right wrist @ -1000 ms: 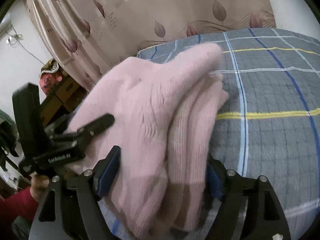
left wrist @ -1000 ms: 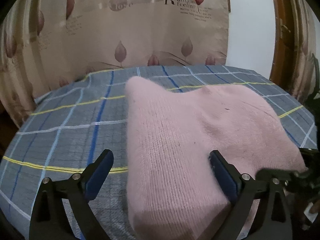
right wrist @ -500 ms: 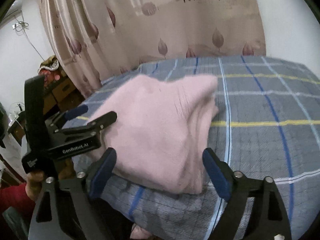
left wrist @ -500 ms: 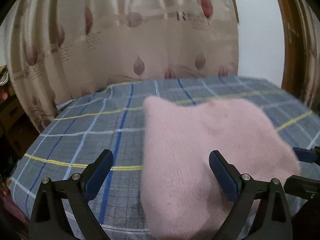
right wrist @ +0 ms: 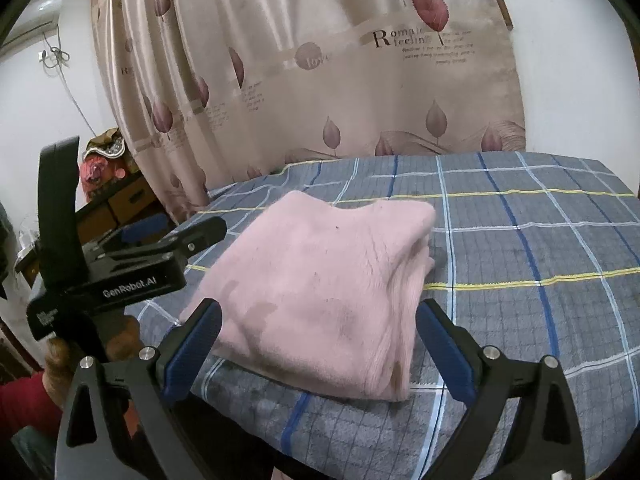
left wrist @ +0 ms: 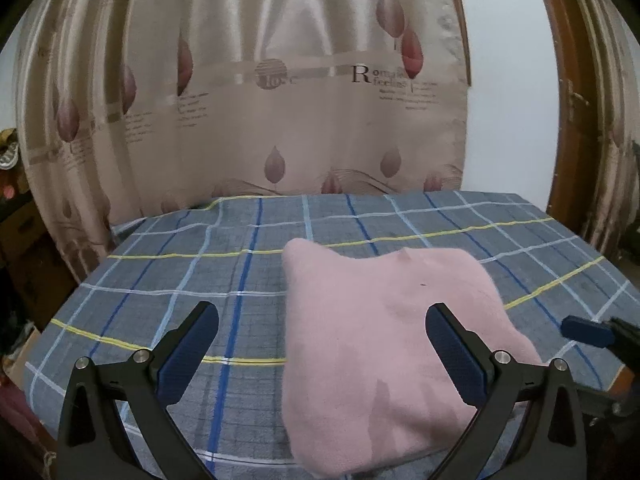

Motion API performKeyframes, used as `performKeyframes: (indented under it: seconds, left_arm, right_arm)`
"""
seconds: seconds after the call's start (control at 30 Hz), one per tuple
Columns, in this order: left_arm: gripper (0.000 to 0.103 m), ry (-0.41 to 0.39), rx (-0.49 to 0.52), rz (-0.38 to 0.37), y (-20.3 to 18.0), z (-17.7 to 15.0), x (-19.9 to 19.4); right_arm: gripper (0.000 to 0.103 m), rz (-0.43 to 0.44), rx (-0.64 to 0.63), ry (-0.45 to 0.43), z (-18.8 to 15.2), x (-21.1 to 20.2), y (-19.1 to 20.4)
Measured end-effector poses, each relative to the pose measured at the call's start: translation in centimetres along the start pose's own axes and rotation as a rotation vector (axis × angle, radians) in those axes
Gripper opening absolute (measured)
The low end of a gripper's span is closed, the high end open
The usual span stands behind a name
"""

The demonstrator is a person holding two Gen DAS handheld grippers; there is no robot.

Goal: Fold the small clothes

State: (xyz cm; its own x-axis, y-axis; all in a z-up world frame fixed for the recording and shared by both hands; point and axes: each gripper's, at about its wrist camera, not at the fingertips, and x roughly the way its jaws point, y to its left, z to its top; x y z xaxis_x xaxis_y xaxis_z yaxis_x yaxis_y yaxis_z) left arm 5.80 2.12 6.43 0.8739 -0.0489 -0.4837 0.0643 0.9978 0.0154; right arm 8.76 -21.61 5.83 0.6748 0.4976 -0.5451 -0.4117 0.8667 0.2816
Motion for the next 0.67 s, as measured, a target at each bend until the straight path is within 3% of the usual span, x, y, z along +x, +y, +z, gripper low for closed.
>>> performKeyframes:
  seconds: [0.07, 0.3, 0.5, 0.67]
  left_arm:
    - [0.103, 0.004, -0.019, -0.022, 0.1, -0.1, -0.1]
    - [0.103, -0.005, -0.016, 0.059, 0.0, -0.8, -0.1]
    - [0.103, -0.031, 0.008, 0.067, -0.5, -1.2, -0.4]
    - [0.103, 0.027, -0.022, 0.040, -0.3, -1.0, 0.2]
  right_arm:
    - [0.097, 0.004, -0.003, 0.004, 0.0, 0.0, 0.1]
    - [0.097, 0.005, -0.009, 0.024, -0.3, 0.4, 0.4]
    - [0.098, -0.025, -0.007, 0.031, -0.1, 0.6, 0.4]
    - [0.101, -0.079, -0.019, 0.028, 0.1, 0.5, 0.6]
